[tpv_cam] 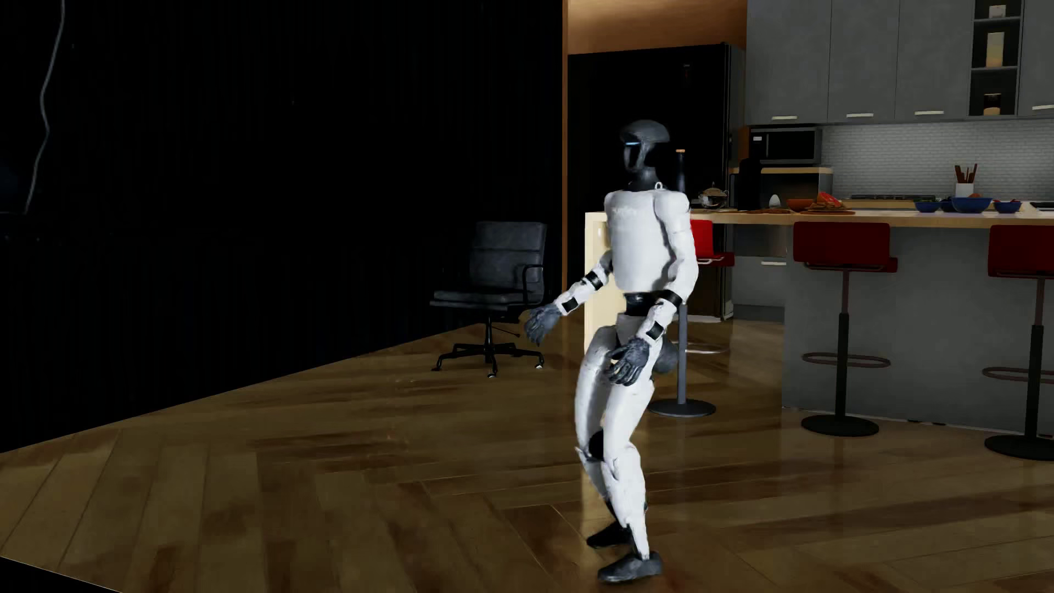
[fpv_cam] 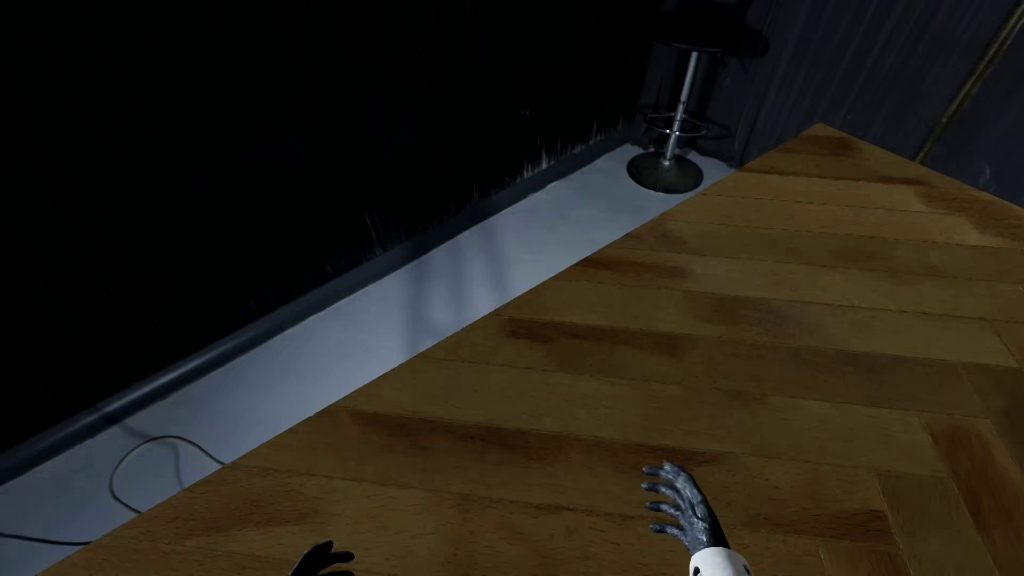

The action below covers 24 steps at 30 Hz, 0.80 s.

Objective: Walk towards the officechair

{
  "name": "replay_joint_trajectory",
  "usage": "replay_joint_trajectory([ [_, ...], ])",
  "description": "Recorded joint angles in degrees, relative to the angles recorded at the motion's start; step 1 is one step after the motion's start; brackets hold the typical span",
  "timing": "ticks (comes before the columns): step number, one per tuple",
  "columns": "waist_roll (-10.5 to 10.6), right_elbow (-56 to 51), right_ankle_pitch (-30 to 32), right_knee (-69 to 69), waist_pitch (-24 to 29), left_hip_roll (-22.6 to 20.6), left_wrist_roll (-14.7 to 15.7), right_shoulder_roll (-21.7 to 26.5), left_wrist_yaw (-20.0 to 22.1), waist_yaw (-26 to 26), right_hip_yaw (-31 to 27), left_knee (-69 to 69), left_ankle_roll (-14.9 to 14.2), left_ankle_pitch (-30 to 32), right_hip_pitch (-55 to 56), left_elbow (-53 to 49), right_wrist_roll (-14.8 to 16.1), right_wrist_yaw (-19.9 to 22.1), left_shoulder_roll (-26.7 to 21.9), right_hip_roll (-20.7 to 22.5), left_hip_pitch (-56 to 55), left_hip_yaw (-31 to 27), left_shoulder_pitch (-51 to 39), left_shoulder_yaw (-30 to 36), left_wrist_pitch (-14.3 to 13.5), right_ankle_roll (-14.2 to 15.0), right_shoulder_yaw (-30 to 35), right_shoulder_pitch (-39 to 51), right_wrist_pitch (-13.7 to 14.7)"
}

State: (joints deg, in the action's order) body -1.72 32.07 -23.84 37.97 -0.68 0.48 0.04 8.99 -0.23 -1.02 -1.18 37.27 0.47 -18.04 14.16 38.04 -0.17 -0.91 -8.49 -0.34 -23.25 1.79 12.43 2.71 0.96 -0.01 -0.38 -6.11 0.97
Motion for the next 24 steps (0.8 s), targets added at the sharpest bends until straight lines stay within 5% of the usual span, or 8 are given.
replay_joint_trajectory([
  [5, 2.7, 2.9, -17.6, 18.0, -1.4, 4.4, 0.5, -0.2, 0.3, -11.5, 0.6, 15.9, -9.8, -13.7, 11.7, -3.0, 2.0, -0.4, -3.4, -1.7, -7.5, 2.4, -6.7, 3.7, 4.1, 0.2, -1.9, -12.2, -7.1],
  [9, 1.4, 2.4, -18.2, 20.6, 0.5, 2.9, -2.0, 1.9, 5.5, -6.2, 1.4, 14.1, 2.5, -6.2, 12.6, -4.5, 9.5, 2.7, -1.4, -4.2, -7.9, 2.2, -10.5, 4.6, -5.1, 2.4, -0.7, -12.0, -15.2],
  [13, 5.8, 4.6, -11.2, 17.5, -1.4, 4.2, -4.3, 0.6, 7.4, -2.7, 0.0, 18.0, 1.8, -17.8, 13.6, -3.8, 5.7, 3.1, -1.5, -0.7, -3.5, -4.6, 2.3, 1.5, 0.2, 0.5, 0.9, -7.6, -5.1],
  [16, 3.2, 2.6, -8.2, 16.5, 0.3, 7.0, 0.1, -2.7, 7.5, -13.3, -1.5, 10.5, -15.5, -11.1, 12.3, -6.1, 3.6, 0.9, -1.9, -3.1, 3.4, 2.7, -2.8, 4.3, 7.5, -2.5, 1.3, -9.6, -1.8],
  [17, 3.2, 5.3, -10.8, 16.3, 0.3, 8.0, 2.2, 1.4, 7.3, -14.2, -0.6, 10.1, -14.0, -12.1, 11.4, -7.0, 3.6, 0.8, -0.9, -3.8, 4.6, 3.4, -8.9, 3.7, 7.4, 5.2, 2.7, -11.8, -2.3],
  [19, 1.6, 7.2, -9.0, 14.1, 0.3, 8.0, 3.8, 3.2, 6.4, -13.9, 0.7, 11.1, -4.6, -12.4, 7.7, -8.8, 4.9, 3.2, 0.0, -3.7, 7.0, 2.6, -11.0, 3.9, -0.1, 1.6, 2.1, -13.6, -5.2],
  [21, 2.1, 6.6, -10.1, 11.0, 0.9, 6.9, 1.6, 3.1, 5.0, -8.3, -0.7, 28.1, -2.6, 0.4, 3.8, -4.0, 5.6, 6.5, 1.2, -2.2, -1.6, -2.6, -7.6, 3.0, -5.9, 1.5, 4.1, -12.5, -5.7],
  [24, 5.8, 1.6, -11.3, 3.0, 0.5, 5.7, -3.8, -0.6, 2.2, -1.0, -2.4, 16.3, -4.2, -7.4, -4.4, -2.5, 5.0, 7.4, -2.6, -0.4, -8.6, -5.7, 3.9, -3.2, -2.1, 2.2, 1.5, -3.8, -6.1],
])
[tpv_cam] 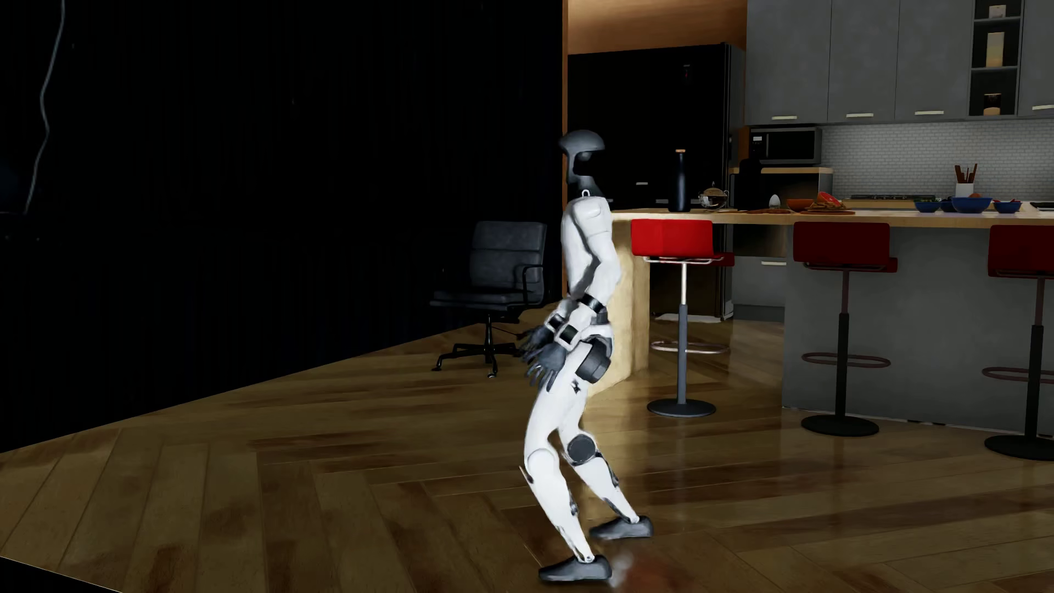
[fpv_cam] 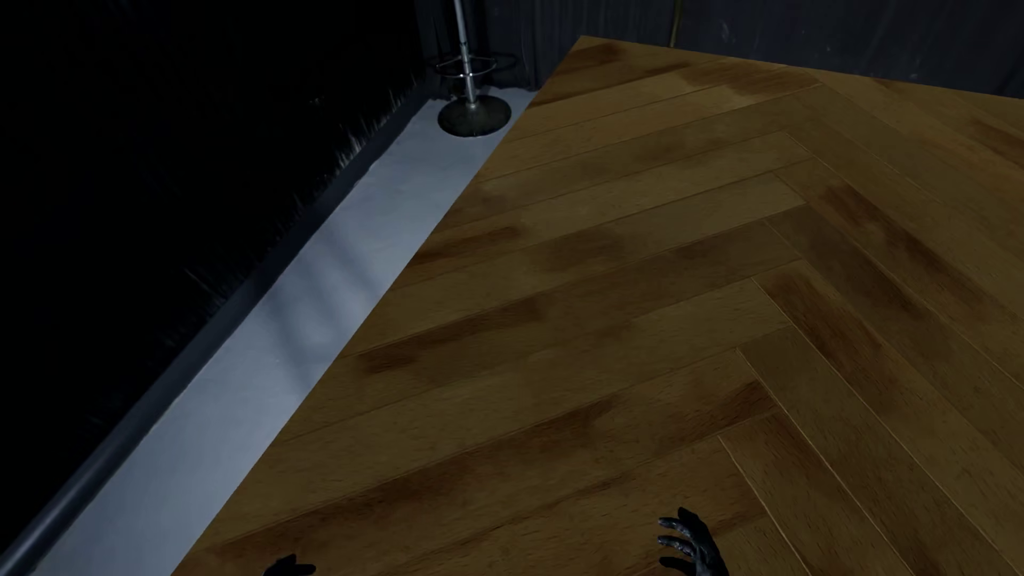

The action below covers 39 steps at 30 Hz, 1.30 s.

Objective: Walk towards the officechair

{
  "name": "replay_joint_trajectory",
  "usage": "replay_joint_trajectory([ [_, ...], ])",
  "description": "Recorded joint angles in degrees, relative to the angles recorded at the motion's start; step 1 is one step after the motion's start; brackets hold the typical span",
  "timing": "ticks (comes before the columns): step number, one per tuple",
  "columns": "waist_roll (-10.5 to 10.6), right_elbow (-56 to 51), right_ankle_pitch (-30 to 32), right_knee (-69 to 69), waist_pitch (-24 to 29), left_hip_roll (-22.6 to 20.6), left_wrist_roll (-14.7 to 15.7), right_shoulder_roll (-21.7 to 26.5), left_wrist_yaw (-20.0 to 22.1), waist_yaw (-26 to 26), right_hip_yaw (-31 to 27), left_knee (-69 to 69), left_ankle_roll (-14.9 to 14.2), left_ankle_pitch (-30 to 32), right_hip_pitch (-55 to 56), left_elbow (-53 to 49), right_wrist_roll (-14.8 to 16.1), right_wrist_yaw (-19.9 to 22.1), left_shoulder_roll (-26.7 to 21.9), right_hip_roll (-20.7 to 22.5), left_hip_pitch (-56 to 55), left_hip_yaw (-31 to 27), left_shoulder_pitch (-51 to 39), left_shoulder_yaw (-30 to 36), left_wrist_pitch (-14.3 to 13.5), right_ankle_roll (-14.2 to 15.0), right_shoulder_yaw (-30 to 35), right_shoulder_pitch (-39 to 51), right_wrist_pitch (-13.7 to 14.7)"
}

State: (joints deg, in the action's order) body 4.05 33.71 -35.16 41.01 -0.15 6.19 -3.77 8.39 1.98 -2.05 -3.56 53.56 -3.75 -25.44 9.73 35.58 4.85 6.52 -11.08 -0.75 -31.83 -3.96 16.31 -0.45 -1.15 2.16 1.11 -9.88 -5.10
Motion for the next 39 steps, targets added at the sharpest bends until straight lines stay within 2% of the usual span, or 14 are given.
replay_joint_trajectory([
  [3, -5.1, 3.5, 11.7, 24.1, 1.9, 0.5, 1.6, -0.9, 2.0, -4.8, 2.0, -5.5, -2.3, -2.2, 10.1, 2.2, -1.9, -7.5, -4.1, -1.9, 7.3, 5.2, -2.7, 1.1, 3.7, -10.0, 2.7, 2.7, 0.2],
  [5, -9.2, 1.6, 9.2, 25.7, 3.4, 1.4, 5.2, 2.6, 5.5, -12.5, 8.4, -11.3, -3.4, -4.5, 18.3, -4.5, -1.9, -12.3, -3.0, -2.2, 16.0, 8.1, -13.9, 3.9, 6.7, -6.7, -1.7, -6.1, -1.4],
  [7, -11.4, 7.1, 7.2, 12.0, 2.8, 1.8, 6.3, 4.9, 7.0, -16.5, 8.0, 8.3, -5.9, 4.5, 19.2, -1.2, -5.7, -8.3, 4.1, -0.8, 10.5, 6.4, -20.7, 4.8, -2.1, -6.0, 2.7, -10.1, -2.6],
  [11, -2.6, 0.7, -0.9, 13.0, 5.4, -1.1, -0.4, -0.4, 0.5, -6.8, 4.9, -0.5, -8.2, 6.1, 8.7, 0.7, -3.1, 0.0, 2.2, 4.1, -7.3, 2.3, -7.8, 4.9, -9.0, -5.3, 3.0, -5.1, -3.9],
  [13, -2.9, 3.0, 16.1, 35.3, 4.9, -2.0, -1.9, -0.5, -0.1, -7.7, 4.1, 1.4, 1.4, 3.9, 17.1, 4.9, -1.5, -2.0, -4.3, 2.7, -3.6, 4.3, -6.2, 2.6, -6.8, -8.5, 3.7, -0.2, -0.6],
  [14, -3.9, 4.4, 22.0, 39.0, 4.7, -1.5, -1.0, -0.6, 1.4, -7.7, 4.9, 0.1, -0.2, 1.6, 21.2, 1.1, -0.5, -4.8, -4.5, 1.7, 0.5, 6.1, -6.7, 1.5, -2.8, -7.1, 2.0, -0.6, 0.5],
  [17, -7.5, 1.2, 7.8, 18.5, 3.7, -0.2, 4.0, 1.0, 6.8, -11.1, 7.1, 3.7, -2.2, 1.3, 26.0, -2.6, -3.2, -8.7, 1.4, -1.7, 8.2, 9.6, -16.0, 5.2, 3.0, -5.4, 1.7, -3.1, 0.1],
  [20, -3.9, 9.6, 7.6, 14.4, 0.7, -3.5, 2.7, 3.8, 4.7, -3.2, 6.2, 20.0, -3.6, 4.3, 19.4, 0.3, -3.5, -4.1, 4.5, 0.8, -4.8, 3.1, -10.7, 6.5, -2.9, -6.6, 3.1, -3.1, 1.0],
  [24, 1.7, 3.4, 1.4, 7.8, 0.1, -1.7, -1.5, 0.5, -1.5, 0.6, 1.9, 5.4, -5.7, 5.4, 6.7, -2.3, -4.2, -2.0, 0.4, 4.2, -13.4, 4.8, -2.7, 3.1, 4.7, -5.3, 3.6, -1.5, 3.7],
  [26, 2.2, -0.2, -0.8, 15.7, 1.9, 0.3, 0.4, -0.7, -0.9, -3.7, 1.3, -4.6, -8.1, 7.8, 5.0, -0.3, -5.3, -4.6, -2.1, 5.2, -10.6, 5.6, -4.0, 1.1, -0.1, -6.0, 1.5, 3.6, 2.7],
  [29, -6.4, 4.9, 17.5, 39.9, 4.2, 0.0, 7.7, 2.5, 7.7, -10.5, 5.7, -5.2, 5.4, 11.9, 18.7, 3.6, -2.6, -9.6, -4.1, 1.2, -3.3, 9.5, -10.2, 1.1, -11.0, -5.7, 2.5, -0.7, 0.1],
  [33, -13.6, 1.9, 6.2, 15.8, 2.5, 2.6, 8.9, 1.0, 9.1, -15.7, 7.5, -9.5, -1.2, 4.5, 21.1, -4.1, -6.2, -7.5, 1.4, -3.3, 10.5, 13.7, -14.9, 8.0, -0.6, -1.9, -1.2, -8.2, -8.5],
  [36, -7.8, 9.5, 7.5, 11.9, 1.5, 1.6, 1.1, 3.2, 3.1, -7.2, 7.0, 16.3, -3.4, 12.9, 15.8, -0.8, -6.9, -2.5, 4.7, -1.6, 1.2, 4.6, -13.0, 7.1, 2.1, -3.7, 4.8, -7.8, -4.7],
  [39, 2.2, 1.9, 2.4, 8.2, -0.2, -0.4, -4.8, 1.5, -2.0, 1.1, 4.7, 6.9, -5.5, 3.7, 7.6, -0.2, -3.6, -0.9, 1.1, 1.0, -6.5, 1.5, -2.1, 2.4, 3.3, -1.9, 2.2, -2.6, 1.4],
])
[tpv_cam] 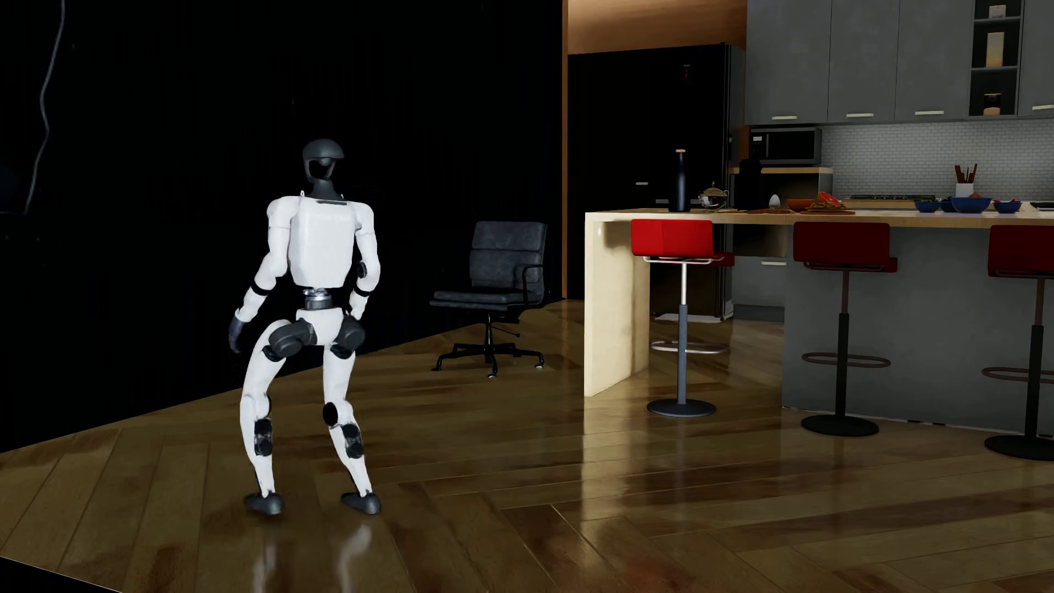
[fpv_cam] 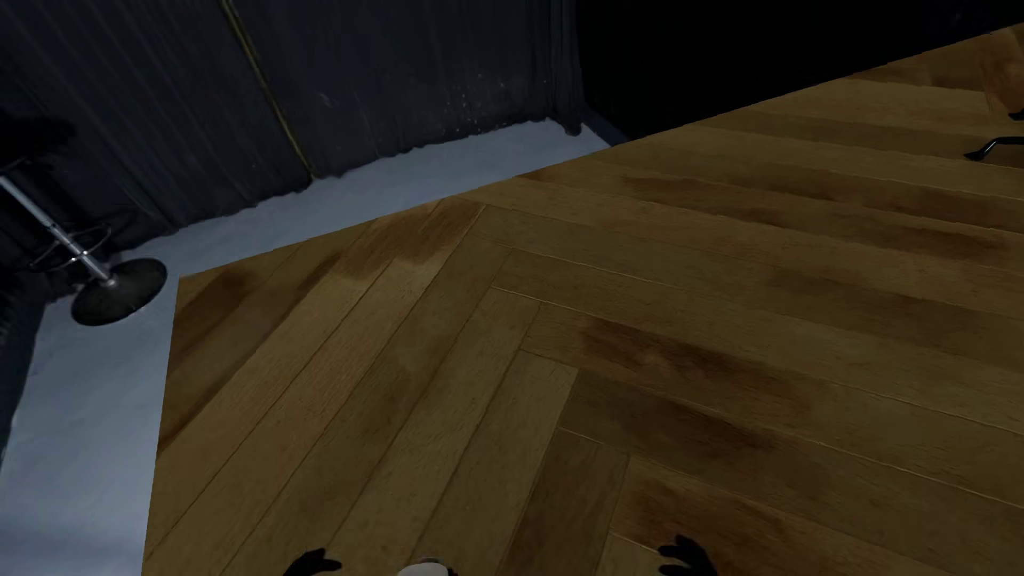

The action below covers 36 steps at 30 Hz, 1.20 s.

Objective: Walk towards the officechair

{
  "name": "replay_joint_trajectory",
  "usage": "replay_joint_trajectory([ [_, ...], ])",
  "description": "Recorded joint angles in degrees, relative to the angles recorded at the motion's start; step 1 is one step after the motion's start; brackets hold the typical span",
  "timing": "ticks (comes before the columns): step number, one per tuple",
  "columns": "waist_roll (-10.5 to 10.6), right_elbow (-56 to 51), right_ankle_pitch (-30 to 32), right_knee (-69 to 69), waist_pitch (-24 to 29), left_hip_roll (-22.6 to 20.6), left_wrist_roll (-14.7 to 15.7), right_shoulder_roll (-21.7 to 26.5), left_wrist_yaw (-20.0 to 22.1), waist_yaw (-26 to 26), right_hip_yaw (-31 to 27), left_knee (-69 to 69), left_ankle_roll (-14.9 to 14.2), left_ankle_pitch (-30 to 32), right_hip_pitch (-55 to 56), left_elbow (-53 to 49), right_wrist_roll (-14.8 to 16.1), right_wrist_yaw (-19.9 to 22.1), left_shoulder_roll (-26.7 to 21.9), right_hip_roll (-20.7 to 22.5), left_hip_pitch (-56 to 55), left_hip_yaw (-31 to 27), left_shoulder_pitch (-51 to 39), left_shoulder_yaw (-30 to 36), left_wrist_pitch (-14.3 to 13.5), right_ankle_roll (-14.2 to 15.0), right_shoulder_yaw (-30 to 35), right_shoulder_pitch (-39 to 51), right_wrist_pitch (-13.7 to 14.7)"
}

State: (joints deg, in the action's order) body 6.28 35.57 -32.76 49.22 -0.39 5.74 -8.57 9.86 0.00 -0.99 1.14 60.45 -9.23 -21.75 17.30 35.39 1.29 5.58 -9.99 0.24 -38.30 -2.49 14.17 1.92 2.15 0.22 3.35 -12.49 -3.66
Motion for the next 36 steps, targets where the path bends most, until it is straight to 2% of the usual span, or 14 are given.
replay_joint_trajectory([
  [2, 0.8, -0.5, -2.1, 6.6, 0.6, 0.5, 1.2, -2.7, -0.1, -3.8, -3.0, -8.7, 0.7, 4.3, -1.4, 2.7, 0.3, -3.7, -3.6, -0.3, 3.3, 2.8, 2.8, 0.1, -1.7, -0.5, 1.9, 6.7, 3.5],
  [4, -4.2, 0.3, 12.9, 21.3, 2.8, 0.5, 7.7, -1.2, 4.5, -8.5, -1.8, -12.2, 4.7, 1.2, 6.0, 0.7, 2.1, -10.7, -5.3, -2.6, 10.7, 6.8, -4.0, -1.3, -3.2, -5.7, -0.7, 2.5, 4.1],
  [7, -10.9, -0.6, 5.9, 6.8, 1.9, 1.4, 14.0, 0.6, 10.3, -15.6, 2.6, -11.5, 2.7, -3.3, 10.4, -4.4, -0.3, -10.5, 0.5, -4.8, 17.8, 8.7, -14.8, 4.9, -4.9, -5.3, -3.0, -8.4, -2.0],
  [10, -8.7, 7.1, 0.2, 2.6, 2.2, -1.1, 9.3, 1.7, 5.1, -8.2, 1.1, 8.0, -1.1, 3.2, 3.8, -0.5, 0.0, -1.5, 2.5, -1.2, 4.6, 1.1, -10.5, 7.9, -7.1, -1.8, 0.8, -7.4, -6.4],
  [13, -2.5, -2.6, -1.9, 4.3, 2.8, -1.7, 3.3, -1.6, -0.3, -2.7, -1.3, -7.9, -2.2, 4.5, -2.6, 3.6, 2.1, 1.8, -1.5, 2.2, -1.0, 1.3, -0.9, -0.9, -5.1, -1.3, -0.6, 2.3, -4.2],
  [15, -6.0, 2.0, 12.0, 23.2, 3.2, -1.5, 4.4, -2.0, 2.5, -5.7, -0.5, -7.2, 10.0, 1.3, 6.9, 5.3, 1.0, -3.9, -5.6, 0.5, 3.4, 5.4, -3.1, -0.9, -4.2, -7.2, 2.2, 5.2, 1.2],
  [20, -13.6, -1.0, 6.8, 5.1, 2.5, 0.7, 12.5, -0.2, 10.9, -15.3, 2.8, -2.7, 4.3, -4.0, 15.8, -4.2, -0.4, -8.9, 1.9, -2.9, 16.3, 11.3, -15.3, 3.8, -3.8, -2.4, -0.2, -4.0, -1.4],
  [22, -9.5, 8.6, 5.4, 5.0, 3.2, -1.8, 10.5, 2.7, 7.1, -9.4, 2.1, 12.2, 2.3, 6.2, 11.3, -0.2, -1.0, -4.7, 3.0, -0.1, 5.3, 3.4, -12.0, 5.1, -7.0, -3.9, 2.9, -2.2, -2.6],
  [26, -0.2, -1.5, -2.6, 3.7, 2.4, 1.3, 2.5, -1.6, -1.3, -3.4, -2.1, -11.1, -2.0, 7.8, 0.3, 4.3, -1.4, -1.5, -1.4, 4.4, -1.9, 1.4, -0.7, -0.1, -3.0, -3.3, 3.2, 3.1, -4.3],
  [28, -4.6, 2.0, 9.8, 22.3, 3.4, 0.9, 4.5, -2.3, 1.5, -7.8, -1.0, -10.2, 6.2, 5.6, 7.1, 4.4, 0.4, -7.2, -5.7, 1.0, 3.2, 5.7, -3.6, -0.7, -3.1, -5.7, 1.9, 6.1, -1.6],
  [30, -9.1, 2.0, 9.3, 23.1, 3.4, 1.6, 8.8, -0.8, 7.8, -11.9, 2.0, -13.5, 3.9, 1.8, 10.9, -0.6, 2.7, -11.8, -3.4, -1.7, 11.3, 8.9, -8.0, 0.9, -4.0, -1.3, -1.5, 0.1, -0.5],
  [32, -12.0, 0.8, 4.5, 5.9, 1.8, 2.4, 11.8, 1.7, 11.5, -14.9, 1.9, -11.5, 2.1, -2.9, 11.2, -4.9, 2.6, -10.9, 0.2, -3.2, 15.6, 9.9, -13.6, 4.8, -4.7, -3.8, -2.6, -5.6, -2.0],
  [34, -9.4, 8.2, 0.7, 3.6, 2.4, 1.0, 9.7, 2.8, 9.8, -10.0, 1.0, 9.3, 0.3, 6.8, 5.1, -0.5, 1.3, -4.5, 3.3, -0.2, 7.0, 2.3, -12.3, 4.6, -8.2, -4.0, 2.5, -5.2, -2.9],
  [36, -5.6, 4.1, -1.3, -1.4, 2.6, -2.1, 5.9, 0.4, 5.6, -4.2, -1.6, 7.7, -0.5, 1.4, -1.9, -0.7, 1.7, 0.7, 1.1, 1.5, 0.8, 1.2, -4.8, 0.7, -5.9, -3.5, 0.6, -2.6, -4.5],
])
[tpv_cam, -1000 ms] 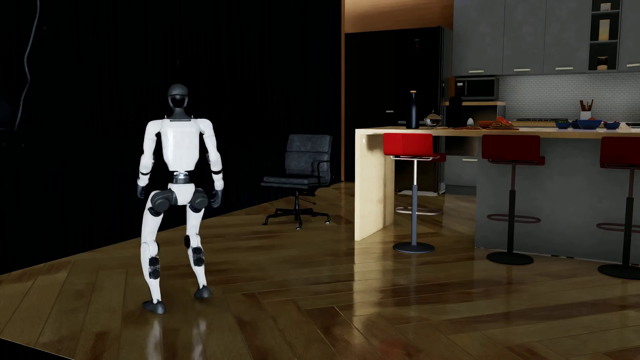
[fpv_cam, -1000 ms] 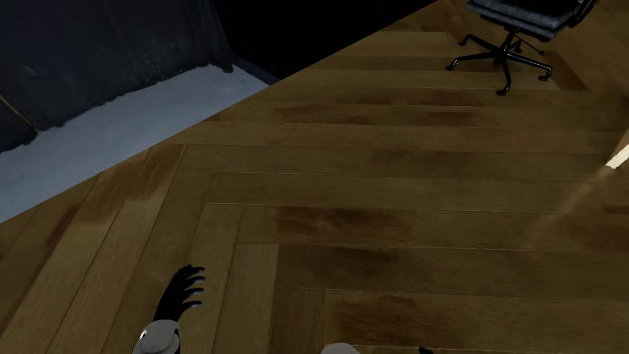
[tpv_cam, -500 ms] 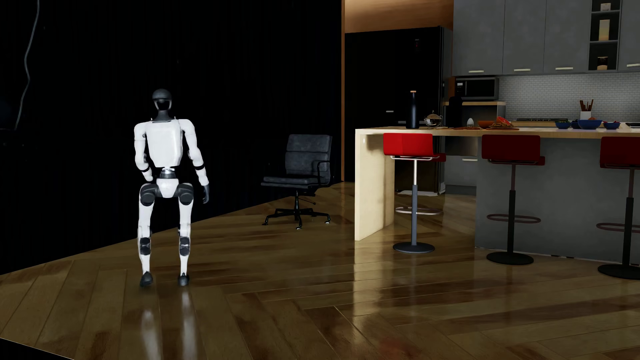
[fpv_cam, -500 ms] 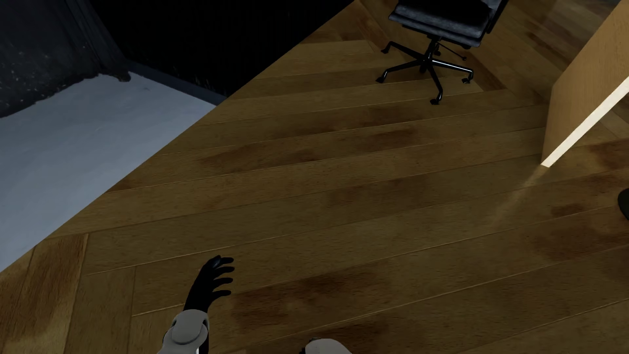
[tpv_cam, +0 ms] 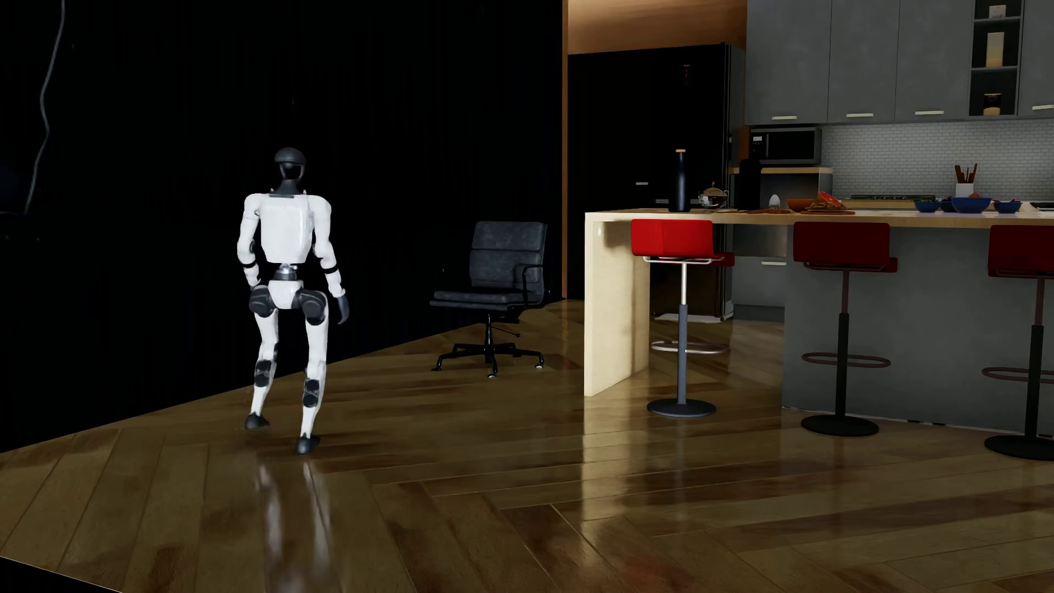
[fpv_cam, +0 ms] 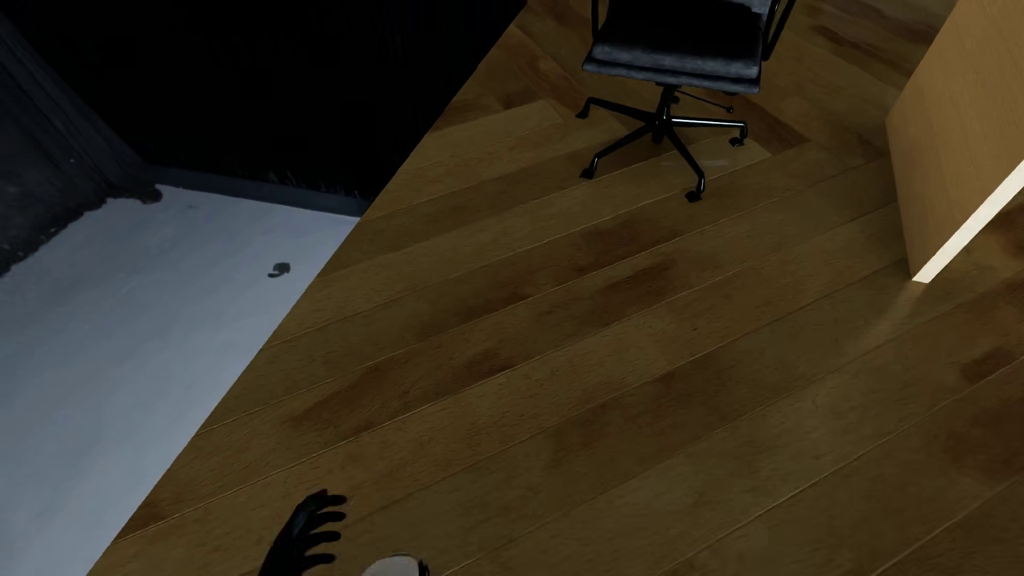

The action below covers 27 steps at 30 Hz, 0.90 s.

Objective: Walk towards the officechair

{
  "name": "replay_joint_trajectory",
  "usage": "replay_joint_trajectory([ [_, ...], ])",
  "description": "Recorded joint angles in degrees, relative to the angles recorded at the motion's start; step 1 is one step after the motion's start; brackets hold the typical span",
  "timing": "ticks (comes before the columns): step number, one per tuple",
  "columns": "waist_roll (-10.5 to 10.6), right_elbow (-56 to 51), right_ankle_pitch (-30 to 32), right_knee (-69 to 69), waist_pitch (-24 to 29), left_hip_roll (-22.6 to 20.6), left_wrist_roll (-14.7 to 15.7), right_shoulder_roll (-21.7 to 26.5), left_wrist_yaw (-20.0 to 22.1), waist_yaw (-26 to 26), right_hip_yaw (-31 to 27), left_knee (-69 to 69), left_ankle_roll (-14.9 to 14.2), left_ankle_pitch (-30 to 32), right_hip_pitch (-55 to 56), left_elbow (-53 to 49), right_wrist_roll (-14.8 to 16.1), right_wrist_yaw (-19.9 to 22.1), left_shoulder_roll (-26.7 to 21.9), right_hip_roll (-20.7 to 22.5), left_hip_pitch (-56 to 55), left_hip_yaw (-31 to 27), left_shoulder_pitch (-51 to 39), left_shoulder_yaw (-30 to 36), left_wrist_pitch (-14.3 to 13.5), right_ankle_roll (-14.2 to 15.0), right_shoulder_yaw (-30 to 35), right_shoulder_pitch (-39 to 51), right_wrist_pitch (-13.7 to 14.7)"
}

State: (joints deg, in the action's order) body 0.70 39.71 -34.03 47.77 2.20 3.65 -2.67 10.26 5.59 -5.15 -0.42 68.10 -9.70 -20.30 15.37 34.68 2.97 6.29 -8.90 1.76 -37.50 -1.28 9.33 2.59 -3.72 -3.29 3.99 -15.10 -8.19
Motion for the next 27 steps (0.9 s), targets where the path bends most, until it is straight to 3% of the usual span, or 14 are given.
replay_joint_trajectory([
  [2, 4.8, -5.6, 0.6, 7.4, 1.0, 1.4, -2.1, -2.1, -2.8, 0.8, -0.9, -18.3, -1.6, -1.9, -1.8, 2.1, 0.2, 1.8, -2.3, 2.3, -1.1, 0.5, 4.7, -2.6, 2.6, 0.0, 0.7, 5.6, 0.1],
  [3, 4.2, -4.3, 7.6, 18.5, 0.7, 1.8, -1.1, -2.7, -2.4, -1.6, -0.5, -18.6, 0.4, 6.4, 2.7, 5.5, -0.1, 0.1, -4.9, 1.2, 0.7, 2.2, 4.5, -1.8, 2.1, -0.2, 0.8, 7.7, 1.2],
  [4, 2.1, -1.4, 15.4, 26.0, 1.2, 1.8, 0.6, -2.6, -0.9, -3.6, 0.6, -18.8, 6.8, 3.8, 6.7, 5.3, -0.3, -2.8, -6.5, -1.0, 3.9, 4.7, 2.4, -1.9, 3.0, -1.0, 0.5, 8.1, 2.5],
  [5, -0.3, -1.7, 16.0, 29.9, 1.7, 1.8, 2.6, -1.4, 1.0, -6.0, 1.8, -20.3, 5.9, 2.0, 10.7, 4.4, -0.2, -6.5, -7.7, -2.4, 7.5, 6.1, -1.6, -2.5, 3.3, 0.3, -0.6, 4.6, 3.4],
  [8, -4.7, -4.7, 4.9, 12.7, -1.1, 3.4, 5.4, 1.4, 5.0, -11.6, 2.7, -23.0, 3.3, -5.1, 15.3, -3.1, -2.4, -9.4, -1.1, -4.1, 17.0, 8.1, -10.3, 2.7, 0.7, 3.4, -5.6, -3.7, 1.4],
  [9, -5.1, 1.1, 5.0, 7.3, -1.7, 3.2, 4.2, 2.1, 3.8, -10.1, 2.3, -13.1, 2.6, -3.7, 12.8, -2.0, -2.3, -7.4, 1.1, -4.0, 13.8, 4.9, -13.0, 4.9, -0.9, 0.5, -1.7, -3.6, 1.6],
  [11, -1.9, 3.3, 1.2, 5.1, -1.0, -0.2, 0.4, 1.6, -1.0, -4.5, 1.4, 2.0, 1.8, 1.9, 6.6, 2.8, 0.3, -3.4, 1.8, -1.2, 6.3, -0.1, -5.9, 3.7, -5.5, 0.3, 1.8, -0.1, 0.6],
  [14, 4.5, -5.0, -3.0, 1.6, -0.3, 0.4, -4.5, -2.0, -7.2, 3.0, -1.2, -15.1, 0.1, -1.7, -1.9, 2.4, 2.8, -1.2, -2.4, 2.5, -0.6, -0.2, 5.4, -3.3, 1.9, 0.9, 0.3, 5.9, 2.8],
  [16, 1.4, -2.4, 8.4, 19.4, 1.3, 0.3, -1.4, -3.3, -3.9, -0.9, -0.3, -15.5, 8.6, -1.9, 4.6, 4.1, 2.9, -5.5, -5.6, 0.0, 4.8, 3.7, 4.1, -1.8, 4.2, -1.7, 0.4, 9.4, 5.1],
  [17, -0.7, -0.8, 12.9, 24.2, 1.9, 0.6, 0.9, -1.4, -0.9, -3.5, 2.0, -17.5, 6.1, -3.4, 9.4, 3.2, 3.0, -9.3, -6.5, -1.4, 8.1, 4.9, 0.0, -2.8, 4.7, -2.1, -0.9, 6.6, 5.8],
  [21, -6.8, 0.8, 9.0, 5.0, 0.2, 2.0, 6.1, -0.4, 6.7, -12.1, 3.7, -10.0, 4.1, -3.3, 15.4, 0.5, -2.6, -8.9, 1.8, -5.0, 14.3, 5.1, -12.3, 3.7, 0.7, 1.1, -0.2, -3.2, 1.2],
  [23, -4.6, 1.5, 8.1, 9.9, 3.4, 2.2, 4.0, 0.8, 1.9, -6.6, 5.8, -9.0, 3.4, -1.4, 12.6, 1.7, -6.4, -6.4, 0.9, -3.1, 8.6, -0.1, -10.5, 4.4, -0.7, -0.3, 7.0, -1.6, -2.9],
  [26, -2.3, -7.0, 29.9, 27.7, 5.6, 2.3, -3.1, -2.0, -3.9, -0.2, 3.2, -16.1, 5.1, 0.5, 19.4, 2.6, -11.9, -5.0, -4.1, -2.0, 8.2, 1.5, -1.9, -2.0, 4.1, 7.4, 1.3, 3.7, -5.3],
  [27, -2.4, -7.1, 23.7, 22.5, 5.2, 1.9, -5.0, -2.1, -4.2, 2.2, 2.4, -13.3, 3.1, 2.9, 18.4, 0.3, -12.6, -6.2, -4.0, -2.4, 8.4, 1.5, -0.3, -3.1, 6.8, 3.3, -1.0, 3.6, -3.1],
])
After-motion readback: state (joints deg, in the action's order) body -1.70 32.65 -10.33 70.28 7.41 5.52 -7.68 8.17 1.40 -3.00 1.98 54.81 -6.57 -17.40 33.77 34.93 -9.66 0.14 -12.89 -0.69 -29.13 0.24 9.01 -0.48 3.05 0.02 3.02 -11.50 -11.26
